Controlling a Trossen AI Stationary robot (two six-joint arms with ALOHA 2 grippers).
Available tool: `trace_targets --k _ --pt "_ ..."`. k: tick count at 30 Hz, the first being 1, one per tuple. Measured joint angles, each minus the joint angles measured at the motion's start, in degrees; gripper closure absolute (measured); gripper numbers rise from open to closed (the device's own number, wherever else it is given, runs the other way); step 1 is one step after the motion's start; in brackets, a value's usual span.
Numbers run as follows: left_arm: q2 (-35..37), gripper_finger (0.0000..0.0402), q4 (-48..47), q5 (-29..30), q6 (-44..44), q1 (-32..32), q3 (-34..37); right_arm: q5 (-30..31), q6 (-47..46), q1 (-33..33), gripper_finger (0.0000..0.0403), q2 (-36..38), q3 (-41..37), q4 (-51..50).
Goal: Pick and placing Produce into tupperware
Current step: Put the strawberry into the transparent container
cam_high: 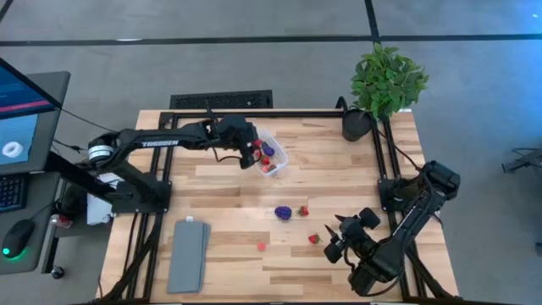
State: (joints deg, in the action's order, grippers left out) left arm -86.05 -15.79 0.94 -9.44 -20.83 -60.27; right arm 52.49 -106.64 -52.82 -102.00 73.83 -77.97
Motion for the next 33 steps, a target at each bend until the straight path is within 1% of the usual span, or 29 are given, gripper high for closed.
trace_targets --k 5,12,20,25,33 --pt "-4.48 0.0253 0.55 -2.25 -0.07 -1.67 0.00 -0.15 0.01 0.76 0.0163 -0.02 0.01 1.02" --pt "-8.89 0.0253 0.61 -2.15 -0.03 -3.47 0.02 -0.15 0.01 1.23 0.0163 0.00 0.01 2.97" --pt "-9.67 0.0253 3.65 -2.23 0.73 -4.73 0.00 -0.15 0.08 1.97 0.0163 0.00 0.01 5.11" --pt "-9.67 0.0252 3.62 -2.19 1.63 -4.93 0.00 -0.13 0.08 1.97 0.0163 0.00 0.01 5.41" --pt "-9.67 0.0228 3.74 -2.19 2.15 -4.91 0.00 -0.15 0.08 1.97 0.0163 0.00 0.01 7.13"
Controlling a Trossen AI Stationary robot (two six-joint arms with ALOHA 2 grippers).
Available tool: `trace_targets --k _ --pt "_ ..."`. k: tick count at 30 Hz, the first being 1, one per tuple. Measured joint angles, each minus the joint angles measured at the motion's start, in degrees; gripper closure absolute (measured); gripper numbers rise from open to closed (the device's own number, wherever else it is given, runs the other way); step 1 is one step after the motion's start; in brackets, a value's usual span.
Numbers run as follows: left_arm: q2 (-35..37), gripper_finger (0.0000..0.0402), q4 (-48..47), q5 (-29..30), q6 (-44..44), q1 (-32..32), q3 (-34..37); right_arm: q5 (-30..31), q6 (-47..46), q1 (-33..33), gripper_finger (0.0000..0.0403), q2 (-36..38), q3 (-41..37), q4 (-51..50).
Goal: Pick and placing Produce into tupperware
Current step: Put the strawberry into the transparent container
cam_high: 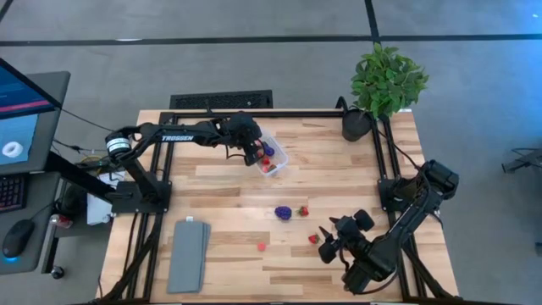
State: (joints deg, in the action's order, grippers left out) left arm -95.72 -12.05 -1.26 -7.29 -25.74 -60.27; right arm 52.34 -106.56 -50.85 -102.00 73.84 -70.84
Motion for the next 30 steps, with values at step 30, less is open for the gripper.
trace_targets --k 30 --pt "4.51 0.0199 -38.78 -30.00 -16.70 0.31 -20.45 -10.24 5.78 -3.13 0.0163 0.00 -3.79 13.38"
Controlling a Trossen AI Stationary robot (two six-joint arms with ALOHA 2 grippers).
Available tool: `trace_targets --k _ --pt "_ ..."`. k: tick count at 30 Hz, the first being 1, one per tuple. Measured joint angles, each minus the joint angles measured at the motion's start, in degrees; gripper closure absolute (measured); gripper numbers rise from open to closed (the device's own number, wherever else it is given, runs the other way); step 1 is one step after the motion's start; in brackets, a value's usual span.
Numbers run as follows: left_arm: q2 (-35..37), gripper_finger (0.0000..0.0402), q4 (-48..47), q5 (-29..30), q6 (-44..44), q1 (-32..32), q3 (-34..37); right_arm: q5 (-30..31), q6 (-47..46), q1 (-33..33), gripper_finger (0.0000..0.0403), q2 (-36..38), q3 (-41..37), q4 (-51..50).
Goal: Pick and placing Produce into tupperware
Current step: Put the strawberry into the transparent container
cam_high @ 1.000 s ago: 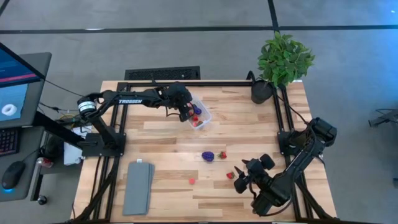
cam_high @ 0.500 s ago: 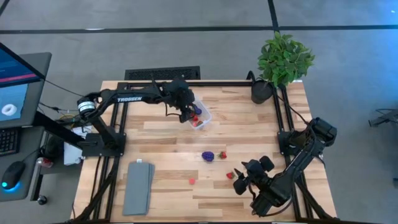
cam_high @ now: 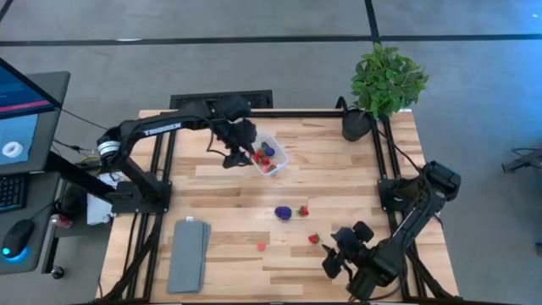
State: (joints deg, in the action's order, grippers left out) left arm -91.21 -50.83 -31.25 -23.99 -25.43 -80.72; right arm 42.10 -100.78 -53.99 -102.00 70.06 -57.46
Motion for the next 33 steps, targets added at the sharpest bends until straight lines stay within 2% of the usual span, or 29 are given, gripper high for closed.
trace_targets --k 4,10,14,17,28,33 --pt "4.15 0.0199 -5.14 -2.75 -1.61 0.00 0.31 0.08 -5.35 -1.29 0.0163 0.00 -4.05 7.80" --pt "12.14 0.0199 -10.07 -2.92 -1.78 -0.05 0.34 2.90 -2.70 -0.18 0.0163 0.00 -4.87 9.32" --pt "18.22 0.0199 -11.17 -2.46 0.34 -0.11 0.35 2.40 6.71 1.54 0.0163 0.00 -4.87 7.43" --pt "22.88 0.0199 -12.32 -0.49 2.82 -0.11 0.36 -0.39 15.12 2.79 0.0163 0.00 -4.87 6.45" --pt "40.49 0.0199 -16.80 10.68 13.42 -0.13 0.36 -13.42 35.21 6.54 0.0163 0.00 -4.87 7.56" --pt "48.25 0.0199 -16.90 16.46 18.10 -0.13 0.36 -17.83 44.54 8.83 0.0163 0.00 -4.87 12.89"
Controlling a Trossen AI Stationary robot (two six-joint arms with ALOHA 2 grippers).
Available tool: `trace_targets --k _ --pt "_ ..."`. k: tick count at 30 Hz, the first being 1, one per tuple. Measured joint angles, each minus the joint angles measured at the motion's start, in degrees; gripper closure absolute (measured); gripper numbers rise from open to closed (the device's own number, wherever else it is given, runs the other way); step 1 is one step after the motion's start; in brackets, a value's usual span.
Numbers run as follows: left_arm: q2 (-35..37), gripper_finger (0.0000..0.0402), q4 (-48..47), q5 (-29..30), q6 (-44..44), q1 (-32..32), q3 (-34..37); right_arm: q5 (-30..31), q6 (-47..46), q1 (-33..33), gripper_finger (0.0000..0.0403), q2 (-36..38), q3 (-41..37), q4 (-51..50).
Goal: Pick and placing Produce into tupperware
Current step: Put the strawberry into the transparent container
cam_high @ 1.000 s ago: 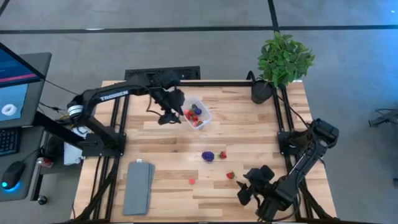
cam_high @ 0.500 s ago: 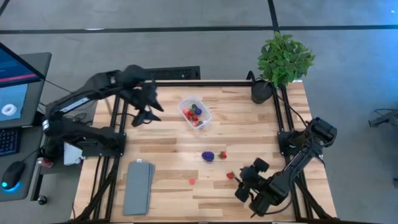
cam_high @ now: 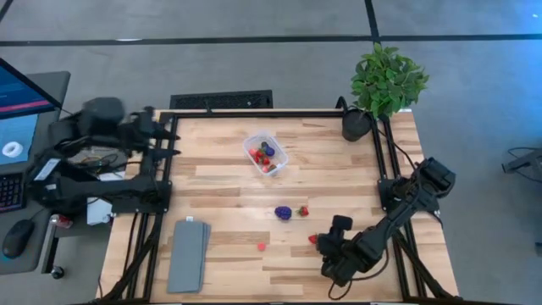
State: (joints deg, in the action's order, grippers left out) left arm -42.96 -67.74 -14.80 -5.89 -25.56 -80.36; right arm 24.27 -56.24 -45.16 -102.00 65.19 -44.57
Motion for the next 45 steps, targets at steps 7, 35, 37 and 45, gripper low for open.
trace_targets --k 7,35,37,45 --pt "8.68 0.0199 -1.18 5.26 6.12 0.00 0.00 -8.66 11.16 4.33 0.0163 0.00 0.04 2.25" --pt "13.84 0.0199 -7.44 6.68 7.13 -0.01 0.02 -21.67 24.34 16.04 0.0163 0.00 -0.74 4.58" --pt "13.84 0.0199 -7.44 6.70 6.85 -0.01 0.02 -23.07 24.31 16.55 0.0163 0.00 -1.33 4.75" --pt "13.84 0.0199 -8.93 8.15 6.71 -0.02 0.02 -26.16 23.27 17.56 0.0163 0.00 -3.89 8.18"
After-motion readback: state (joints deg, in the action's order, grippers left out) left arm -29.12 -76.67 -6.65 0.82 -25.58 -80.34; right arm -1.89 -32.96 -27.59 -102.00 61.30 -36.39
